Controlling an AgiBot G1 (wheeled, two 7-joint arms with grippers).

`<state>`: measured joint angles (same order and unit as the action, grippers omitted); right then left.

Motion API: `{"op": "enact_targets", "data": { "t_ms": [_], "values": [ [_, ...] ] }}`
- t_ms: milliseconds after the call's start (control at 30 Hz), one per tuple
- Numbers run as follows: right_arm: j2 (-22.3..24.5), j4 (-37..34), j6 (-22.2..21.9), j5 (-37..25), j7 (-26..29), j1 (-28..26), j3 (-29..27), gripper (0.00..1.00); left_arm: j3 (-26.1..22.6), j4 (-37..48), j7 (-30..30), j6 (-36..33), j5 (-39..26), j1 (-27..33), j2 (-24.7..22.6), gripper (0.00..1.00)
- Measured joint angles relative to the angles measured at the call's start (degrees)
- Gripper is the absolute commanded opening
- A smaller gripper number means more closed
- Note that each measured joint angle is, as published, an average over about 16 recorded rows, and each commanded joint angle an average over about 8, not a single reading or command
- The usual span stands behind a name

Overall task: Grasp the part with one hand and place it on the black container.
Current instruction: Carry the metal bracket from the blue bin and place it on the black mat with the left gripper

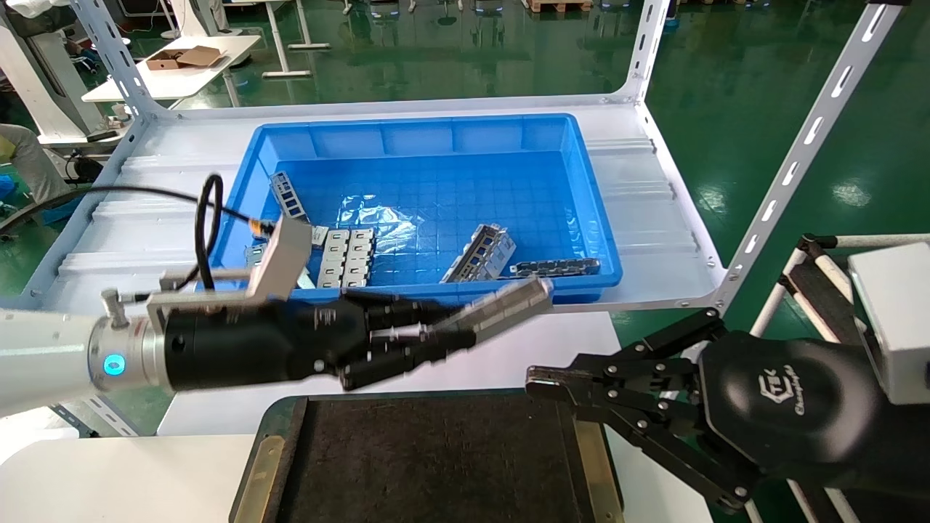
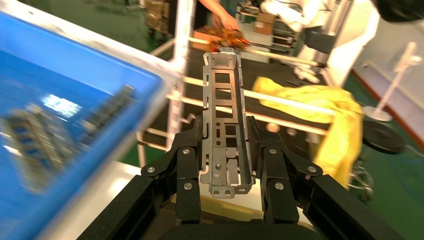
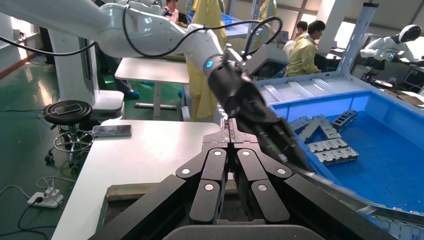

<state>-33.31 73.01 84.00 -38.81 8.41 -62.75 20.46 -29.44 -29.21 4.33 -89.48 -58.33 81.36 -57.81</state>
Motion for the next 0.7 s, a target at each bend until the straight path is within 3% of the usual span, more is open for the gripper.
{"op": "enact_targets", "data": {
  "t_ms": [300, 700],
  "values": [
    [0.0, 0.0, 0.0, 0.0, 0.0, 0.0, 0.0, 0.0, -0.3, -19.9, 10.3, 8.6, 2.4, -14.7, 4.8, 0.0],
    [0.0, 0.0, 0.0, 0.0, 0.0, 0.0, 0.0, 0.0, -1.6, -35.8, 21.4, 29.9, -1.8, -31.5, 6.7, 0.0]
  ]
}}
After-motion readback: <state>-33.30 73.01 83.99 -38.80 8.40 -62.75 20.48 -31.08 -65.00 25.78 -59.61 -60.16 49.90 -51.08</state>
